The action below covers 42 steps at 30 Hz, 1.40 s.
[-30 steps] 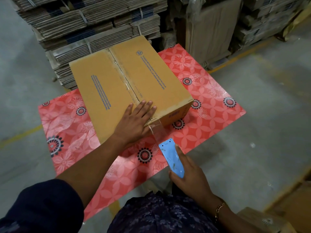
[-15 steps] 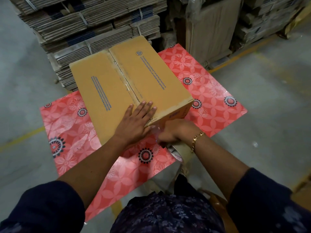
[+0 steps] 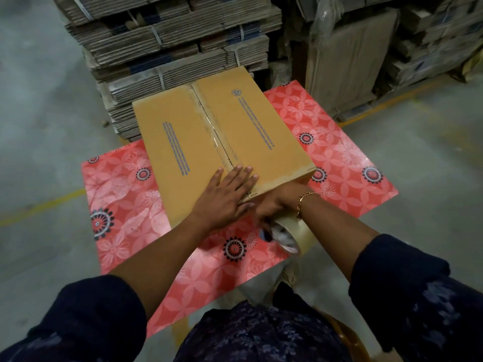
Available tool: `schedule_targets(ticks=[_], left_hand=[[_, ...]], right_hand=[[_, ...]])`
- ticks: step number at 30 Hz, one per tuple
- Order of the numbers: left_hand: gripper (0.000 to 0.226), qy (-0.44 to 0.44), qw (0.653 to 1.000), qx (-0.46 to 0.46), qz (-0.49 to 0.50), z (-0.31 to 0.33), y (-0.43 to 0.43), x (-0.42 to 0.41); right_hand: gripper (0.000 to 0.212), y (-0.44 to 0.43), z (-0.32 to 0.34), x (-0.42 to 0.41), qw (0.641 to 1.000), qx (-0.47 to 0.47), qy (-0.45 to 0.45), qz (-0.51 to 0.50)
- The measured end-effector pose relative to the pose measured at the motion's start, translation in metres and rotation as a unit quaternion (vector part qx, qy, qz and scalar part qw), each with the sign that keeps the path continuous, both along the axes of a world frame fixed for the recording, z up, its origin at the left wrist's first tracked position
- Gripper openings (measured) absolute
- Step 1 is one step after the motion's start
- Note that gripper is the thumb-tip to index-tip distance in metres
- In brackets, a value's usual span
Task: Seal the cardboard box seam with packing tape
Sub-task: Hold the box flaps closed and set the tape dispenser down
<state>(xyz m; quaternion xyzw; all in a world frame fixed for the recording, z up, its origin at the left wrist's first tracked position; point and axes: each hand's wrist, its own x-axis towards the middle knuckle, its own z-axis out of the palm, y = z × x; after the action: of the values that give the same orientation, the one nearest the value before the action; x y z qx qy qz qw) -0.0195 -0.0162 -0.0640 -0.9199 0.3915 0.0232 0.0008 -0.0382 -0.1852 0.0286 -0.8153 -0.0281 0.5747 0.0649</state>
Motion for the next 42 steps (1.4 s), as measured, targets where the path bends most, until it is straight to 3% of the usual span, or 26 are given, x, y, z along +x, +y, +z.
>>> schedule_targets(ticks=[1,3,7,12,15,19,23,26,30,34,39,42], left_hand=[[0.072,-0.003,1.000,0.000,0.002,0.000,0.000,0.000],[0.072,-0.008,1.000,0.003,-0.003,-0.003,0.000,0.001],[0.073,-0.010,1.000,-0.002,-0.006,-0.004,0.001,0.002],[0.072,-0.011,1.000,-0.007,-0.005,-0.004,0.001,0.002],[0.072,-0.007,1.000,-0.006,-0.005,-0.003,0.002,0.001],[0.072,-0.011,1.000,-0.010,-0.004,-0.005,0.002,0.001],[0.072,-0.011,1.000,-0.011,-0.003,-0.003,0.002,0.001],[0.072,-0.014,1.000,-0.008,-0.001,-0.004,0.001,0.001],[0.072,-0.014,1.000,-0.006,-0.002,-0.002,0.001,0.000],[0.072,-0.012,1.000,-0.009,0.001,-0.002,0.001,0.000],[0.072,-0.014,1.000,-0.009,0.001,-0.001,0.001,0.000],[0.072,-0.013,1.000,-0.005,0.000,-0.001,0.001,0.000]], right_hand=[[0.025,0.000,-0.006,-0.010,0.999,-0.022,0.033,0.030],[0.018,-0.003,-0.023,-0.035,0.998,-0.041,0.009,0.041],[0.050,-0.015,-0.044,-0.060,0.992,0.001,-0.120,-0.033],[0.078,-0.029,-0.043,-0.072,0.973,0.080,-0.217,0.019],[0.094,-0.031,-0.045,-0.090,0.966,0.122,-0.228,0.024],[0.092,-0.044,-0.046,-0.115,0.956,0.176,-0.236,-0.005],[0.082,-0.077,-0.033,-0.118,0.932,0.213,-0.271,-0.111],[0.085,-0.104,-0.040,-0.109,0.932,0.168,-0.296,-0.125],[0.097,-0.127,-0.075,-0.102,0.931,0.039,-0.341,-0.121],[0.087,-0.138,-0.110,-0.108,0.900,-0.061,-0.419,-0.102],[0.075,-0.159,-0.136,-0.102,0.857,-0.100,-0.479,-0.163],[0.077,-0.179,-0.138,-0.090,0.853,-0.101,-0.482,-0.173]])
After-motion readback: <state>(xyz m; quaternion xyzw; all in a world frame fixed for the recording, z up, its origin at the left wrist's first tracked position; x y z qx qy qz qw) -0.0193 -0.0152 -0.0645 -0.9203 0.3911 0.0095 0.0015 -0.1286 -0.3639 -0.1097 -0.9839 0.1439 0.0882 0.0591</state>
